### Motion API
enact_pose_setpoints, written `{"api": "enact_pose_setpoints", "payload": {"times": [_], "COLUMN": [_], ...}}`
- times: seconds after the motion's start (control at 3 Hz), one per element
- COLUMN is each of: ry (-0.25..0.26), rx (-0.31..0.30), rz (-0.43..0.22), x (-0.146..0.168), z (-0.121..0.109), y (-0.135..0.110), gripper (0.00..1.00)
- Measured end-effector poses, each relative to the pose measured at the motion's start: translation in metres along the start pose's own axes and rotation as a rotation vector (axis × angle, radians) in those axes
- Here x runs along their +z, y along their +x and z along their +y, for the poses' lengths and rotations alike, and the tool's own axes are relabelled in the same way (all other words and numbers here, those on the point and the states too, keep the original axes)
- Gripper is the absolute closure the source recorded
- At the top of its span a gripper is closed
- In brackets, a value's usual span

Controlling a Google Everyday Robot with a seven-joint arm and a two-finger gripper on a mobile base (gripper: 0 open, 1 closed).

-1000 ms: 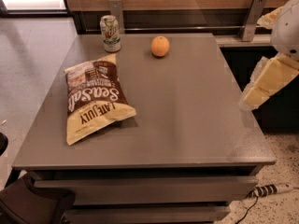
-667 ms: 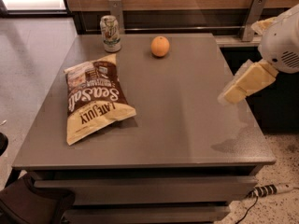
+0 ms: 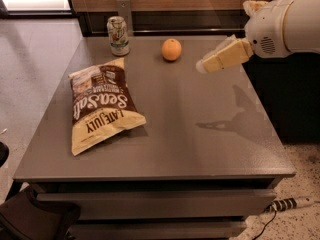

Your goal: Knock 7up can over

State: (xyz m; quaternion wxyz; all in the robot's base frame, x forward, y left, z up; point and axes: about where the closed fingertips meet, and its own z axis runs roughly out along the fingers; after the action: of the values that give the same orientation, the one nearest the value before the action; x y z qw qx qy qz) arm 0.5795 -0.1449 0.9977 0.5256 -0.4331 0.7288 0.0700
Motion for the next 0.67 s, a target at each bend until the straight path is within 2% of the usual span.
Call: {"api": "enact_pose_setpoints", "payload": {"times": [0.33,0.67], "ry": [0.029,0.028], "rx": [0.08,0.188], "rz": [-0.136,-0.214], "x": [0.016,0.022], "z": [-0.014,-0.023], "y": [-0.024,-0.042], "gripper": [0.0,0.0]}}
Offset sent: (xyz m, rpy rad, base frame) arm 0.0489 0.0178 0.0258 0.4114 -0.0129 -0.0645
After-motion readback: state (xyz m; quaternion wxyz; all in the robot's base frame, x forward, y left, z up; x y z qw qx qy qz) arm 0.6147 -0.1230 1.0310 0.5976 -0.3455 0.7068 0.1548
